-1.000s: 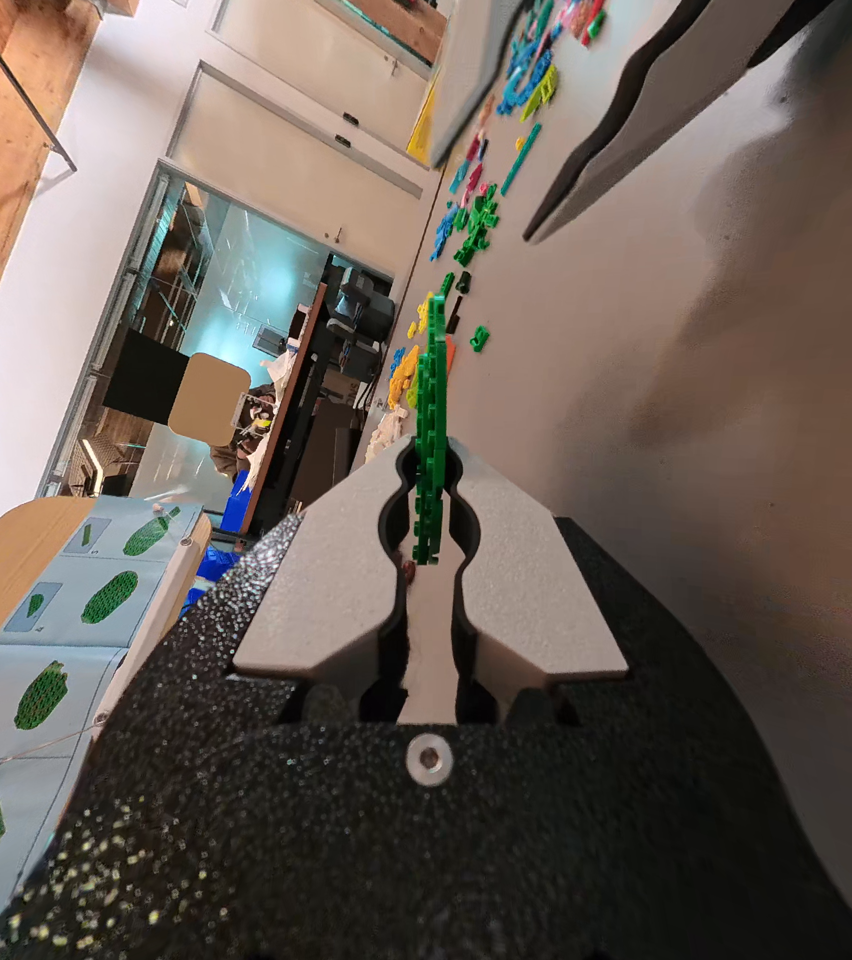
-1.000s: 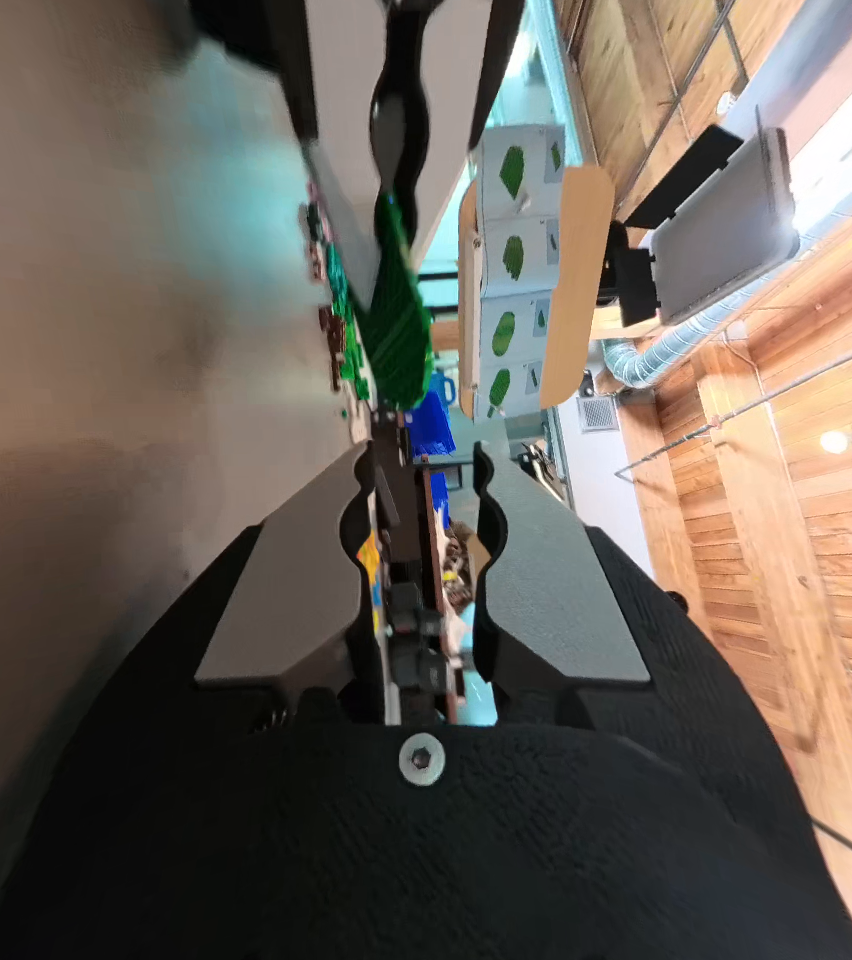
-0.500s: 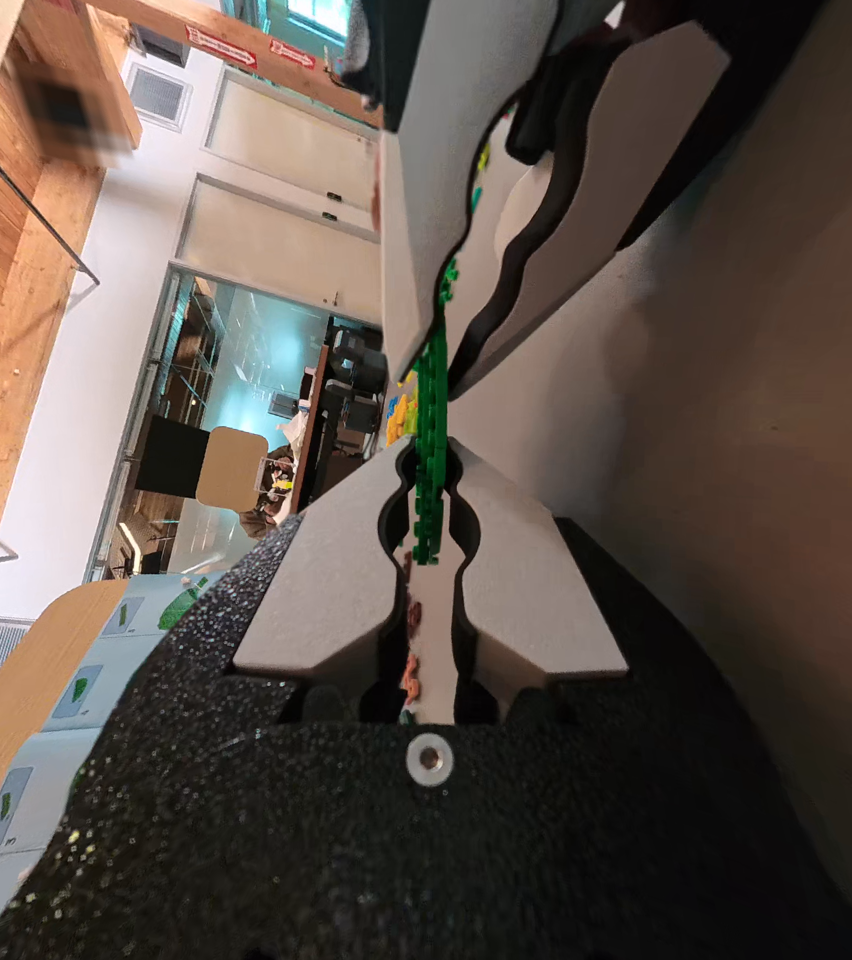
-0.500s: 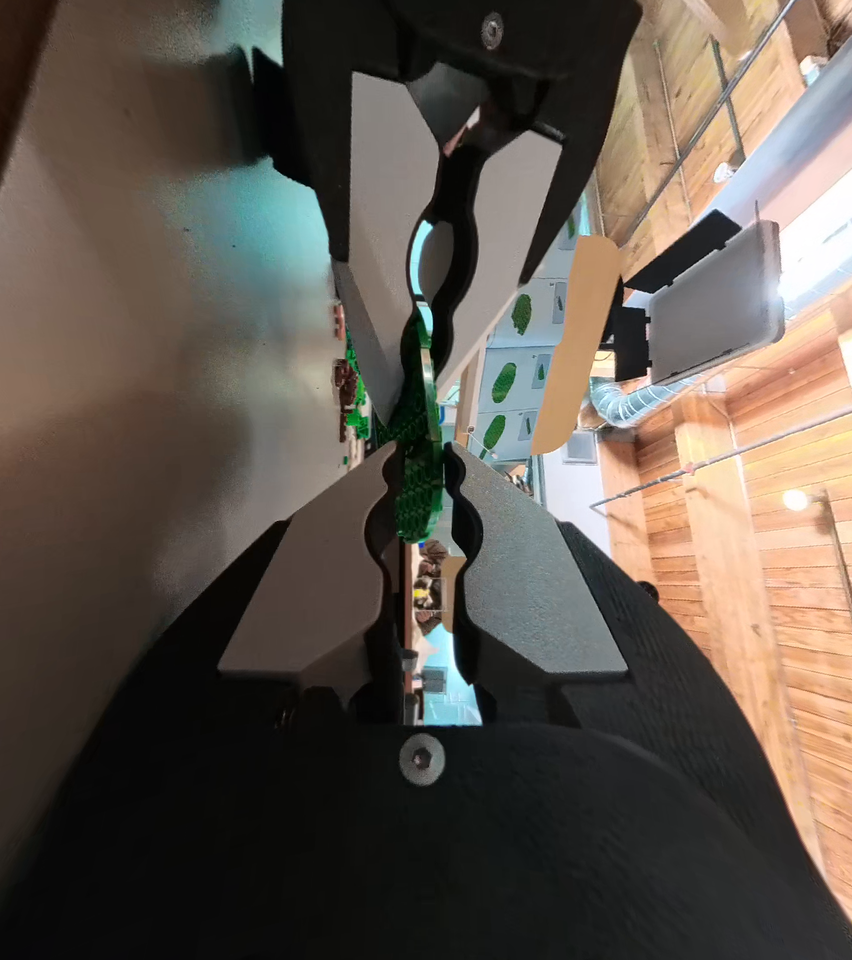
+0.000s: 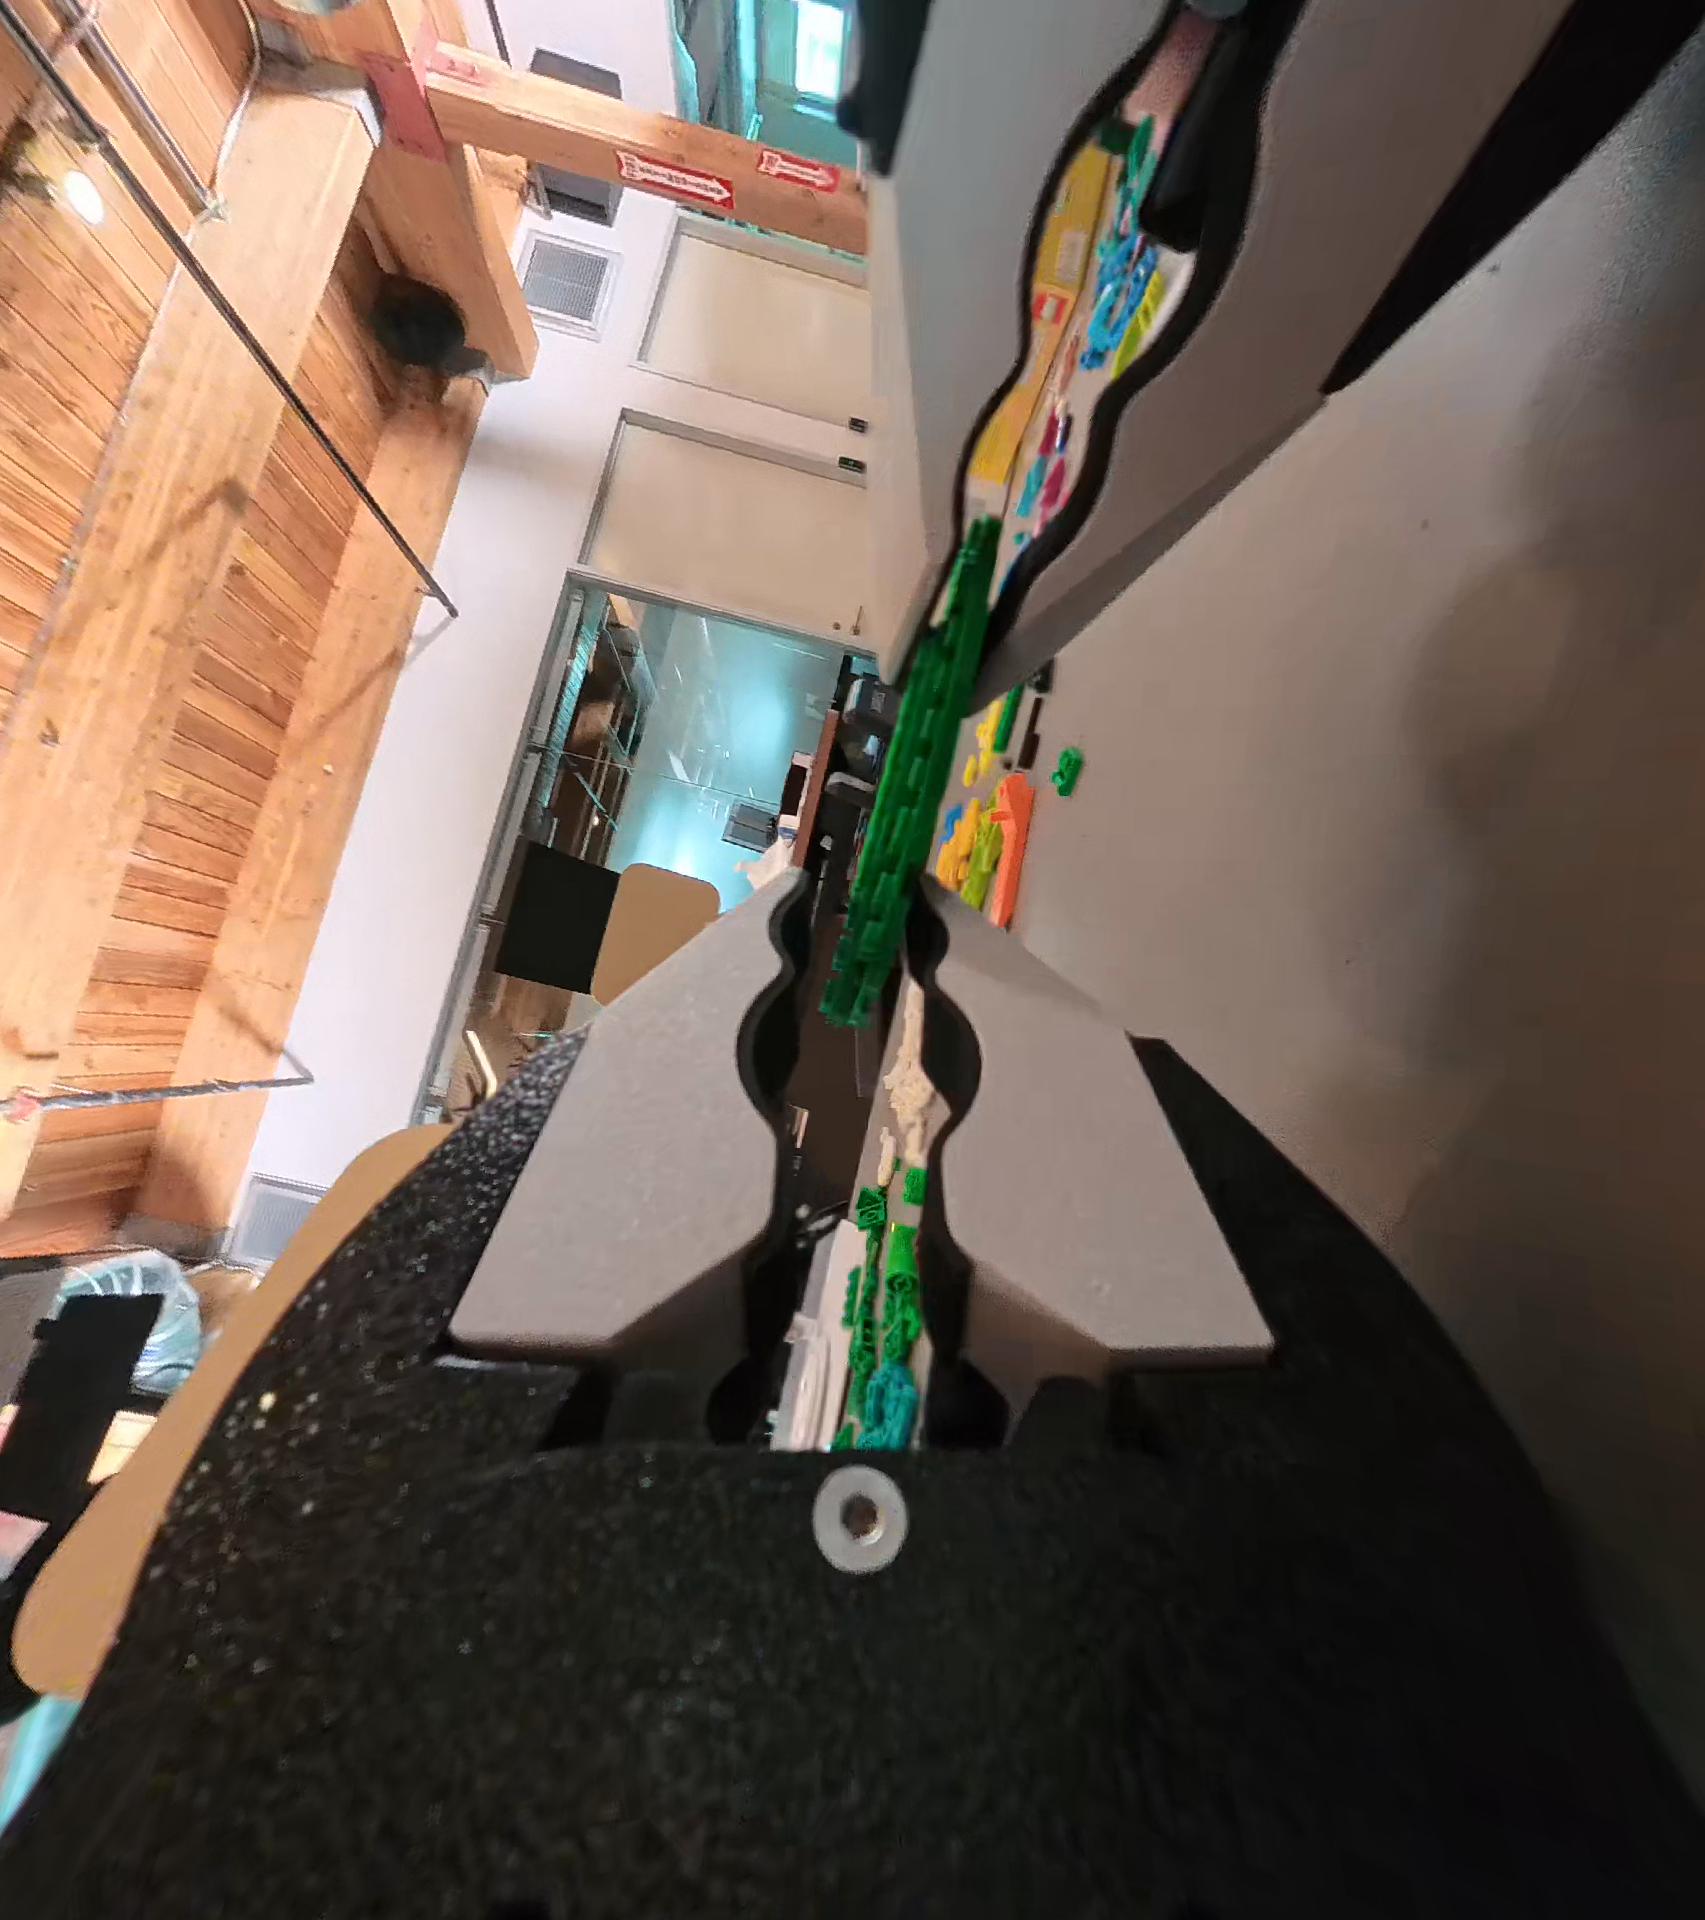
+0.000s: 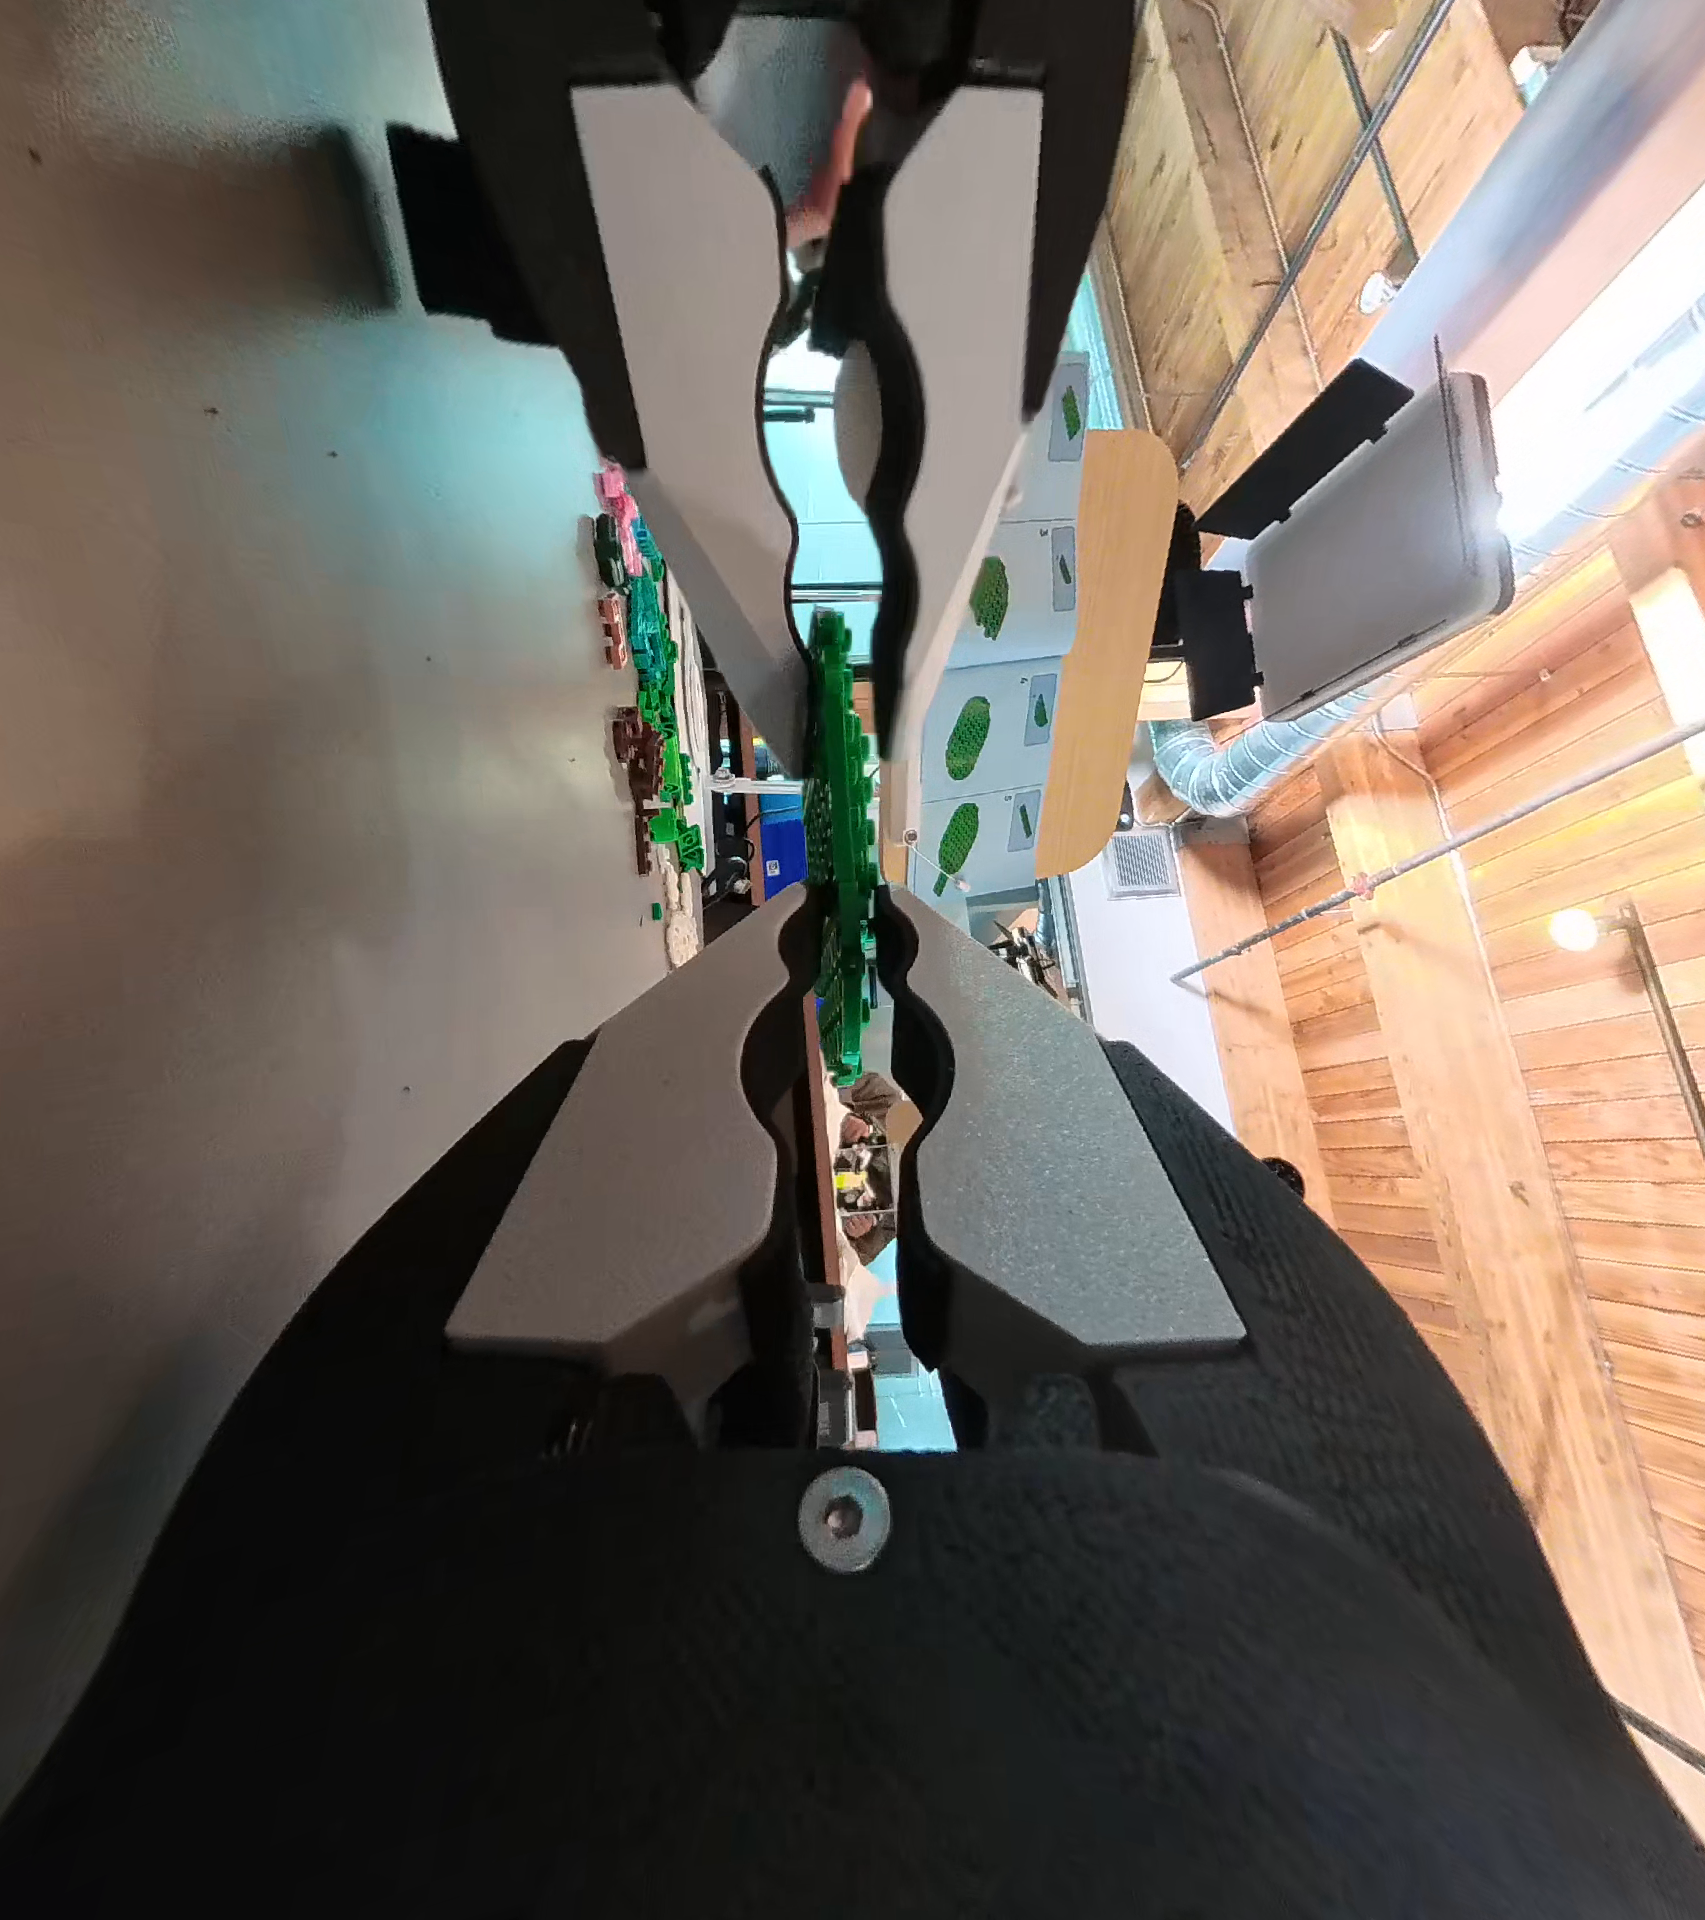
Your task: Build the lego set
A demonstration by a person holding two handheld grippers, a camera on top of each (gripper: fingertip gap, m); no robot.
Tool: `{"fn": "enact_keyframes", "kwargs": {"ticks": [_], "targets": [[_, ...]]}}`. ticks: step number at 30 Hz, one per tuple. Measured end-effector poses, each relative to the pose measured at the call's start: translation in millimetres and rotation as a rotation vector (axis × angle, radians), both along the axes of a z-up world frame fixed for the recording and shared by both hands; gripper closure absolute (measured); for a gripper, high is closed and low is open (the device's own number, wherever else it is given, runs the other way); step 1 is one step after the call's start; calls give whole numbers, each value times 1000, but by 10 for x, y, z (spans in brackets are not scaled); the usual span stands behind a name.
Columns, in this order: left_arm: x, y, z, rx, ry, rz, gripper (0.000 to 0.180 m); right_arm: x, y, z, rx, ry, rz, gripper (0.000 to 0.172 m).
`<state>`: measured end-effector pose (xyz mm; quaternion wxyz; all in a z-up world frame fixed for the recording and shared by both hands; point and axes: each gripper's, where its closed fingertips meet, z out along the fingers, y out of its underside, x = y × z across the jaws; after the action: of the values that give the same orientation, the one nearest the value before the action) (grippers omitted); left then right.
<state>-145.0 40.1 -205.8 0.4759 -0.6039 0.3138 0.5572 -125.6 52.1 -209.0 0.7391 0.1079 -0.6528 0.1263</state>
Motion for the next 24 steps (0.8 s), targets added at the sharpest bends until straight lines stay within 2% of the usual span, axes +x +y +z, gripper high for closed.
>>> {"fn": "enact_keyframes", "kwargs": {"ticks": [7,8,10,11,14,16,20,24], "targets": [[-6,23,-56,-46,70,27,175,11,1,30,-2,18,7,163],[-29,16,-41,-40,78,45,175,31,-20,52,-17,21,28,157],[-129,-17,25,-4,80,102,176,78,-66,112,-49,29,74,123],[-185,-41,59,16,70,128,175,91,-65,142,-58,41,78,117],[-301,-92,87,41,13,169,176,46,30,180,-84,53,27,124],[-333,-106,96,46,10,186,176,-35,180,225,-206,7,-18,137],[-450,-164,141,70,18,264,175,-127,562,331,-602,-153,3,141],[-571,-227,159,105,-74,298,175,-186,872,315,-864,-280,8,144]]}}
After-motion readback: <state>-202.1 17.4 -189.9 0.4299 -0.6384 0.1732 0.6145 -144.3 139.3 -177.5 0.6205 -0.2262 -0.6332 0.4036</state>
